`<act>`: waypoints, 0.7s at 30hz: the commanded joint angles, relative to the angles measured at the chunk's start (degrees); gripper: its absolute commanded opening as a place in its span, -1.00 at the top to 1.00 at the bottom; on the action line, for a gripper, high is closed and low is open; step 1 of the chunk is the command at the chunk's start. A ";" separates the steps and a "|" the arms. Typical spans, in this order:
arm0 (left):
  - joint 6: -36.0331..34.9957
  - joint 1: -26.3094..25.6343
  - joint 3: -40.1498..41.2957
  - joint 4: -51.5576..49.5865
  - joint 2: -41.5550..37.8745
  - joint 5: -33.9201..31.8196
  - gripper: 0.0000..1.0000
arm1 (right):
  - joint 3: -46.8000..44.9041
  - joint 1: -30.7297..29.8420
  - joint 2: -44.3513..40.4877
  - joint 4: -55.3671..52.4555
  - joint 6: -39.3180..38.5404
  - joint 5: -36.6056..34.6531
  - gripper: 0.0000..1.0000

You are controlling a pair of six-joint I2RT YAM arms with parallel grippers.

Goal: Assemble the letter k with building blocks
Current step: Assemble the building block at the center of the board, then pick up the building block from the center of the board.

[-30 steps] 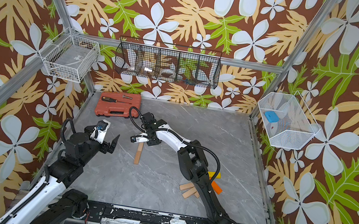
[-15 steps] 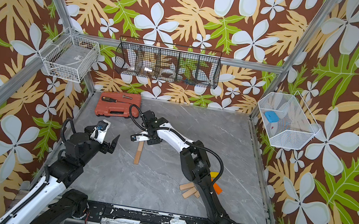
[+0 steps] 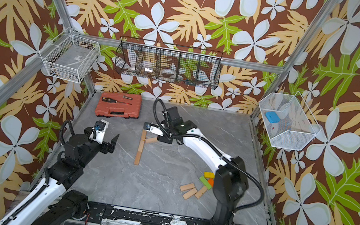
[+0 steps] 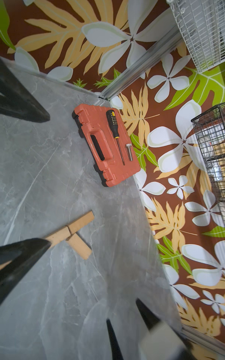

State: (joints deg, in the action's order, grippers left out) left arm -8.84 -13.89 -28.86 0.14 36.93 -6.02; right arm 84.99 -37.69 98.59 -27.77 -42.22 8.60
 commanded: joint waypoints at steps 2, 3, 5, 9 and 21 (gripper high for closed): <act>19.49 -0.45 -3.46 4.31 2.32 5.03 -0.44 | -12.27 3.54 -14.39 14.31 29.90 -0.74 -0.08; 24.54 -1.01 -4.61 3.68 3.83 5.81 -0.33 | -13.92 4.70 -16.99 13.95 34.41 -1.50 -0.09; 34.66 -4.28 -8.01 1.01 8.70 7.46 -0.08 | -18.82 10.31 -24.42 11.96 47.24 -1.65 -0.11; 42.36 -18.86 -15.25 -3.01 19.25 6.76 0.02 | -26.48 23.63 -35.91 5.75 63.33 2.10 -0.17; 22.54 -50.72 -49.48 -28.00 60.36 3.81 0.20 | -29.61 52.06 -45.63 -7.30 59.88 12.58 -0.20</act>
State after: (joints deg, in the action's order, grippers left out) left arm 20.45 -63.26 -74.11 -16.49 92.09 -0.14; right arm 54.70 13.87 53.82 -32.84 17.74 19.77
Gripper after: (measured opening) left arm 0.400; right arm 0.599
